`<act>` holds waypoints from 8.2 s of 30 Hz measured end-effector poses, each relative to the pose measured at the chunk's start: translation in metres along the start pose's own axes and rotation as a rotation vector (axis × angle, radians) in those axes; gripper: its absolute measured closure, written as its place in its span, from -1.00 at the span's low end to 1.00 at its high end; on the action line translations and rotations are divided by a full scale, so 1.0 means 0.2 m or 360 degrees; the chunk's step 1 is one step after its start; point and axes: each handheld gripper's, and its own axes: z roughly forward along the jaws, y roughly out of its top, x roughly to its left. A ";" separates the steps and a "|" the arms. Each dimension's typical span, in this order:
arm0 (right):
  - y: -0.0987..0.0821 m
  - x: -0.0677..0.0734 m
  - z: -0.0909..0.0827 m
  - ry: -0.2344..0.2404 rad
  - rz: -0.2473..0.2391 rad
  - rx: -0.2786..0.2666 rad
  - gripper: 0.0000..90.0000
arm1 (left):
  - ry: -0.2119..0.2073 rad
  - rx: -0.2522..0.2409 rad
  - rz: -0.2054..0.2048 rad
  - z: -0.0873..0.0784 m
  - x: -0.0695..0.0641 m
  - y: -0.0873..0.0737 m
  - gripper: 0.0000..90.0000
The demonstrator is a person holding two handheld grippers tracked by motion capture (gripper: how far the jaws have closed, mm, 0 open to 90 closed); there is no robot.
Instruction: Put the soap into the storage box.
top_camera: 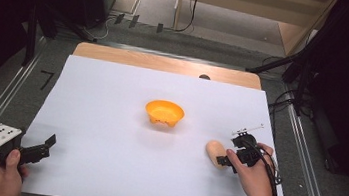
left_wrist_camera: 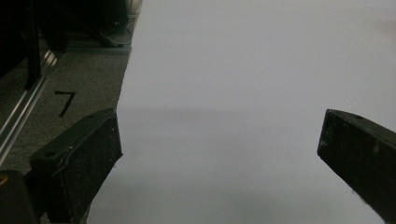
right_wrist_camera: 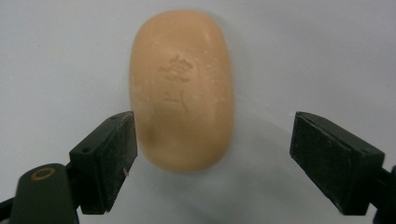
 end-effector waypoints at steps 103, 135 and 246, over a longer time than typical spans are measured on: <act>0.88 0.56 0.09 0.0203 -0.1428 -0.0140 -0.27 | -0.0012 -0.0004 0.0001 0.00 0.00 0.00 -1.00; 1.01 0.61 0.22 0.0324 -0.1444 -0.0083 -0.31 | -0.0020 0.0001 0.0002 0.00 0.00 0.00 -1.00; -0.75 -0.33 -0.05 0.0116 -0.0154 -0.1236 -0.70 | -0.0005 -0.0009 0.0007 -0.01 0.00 0.00 -1.00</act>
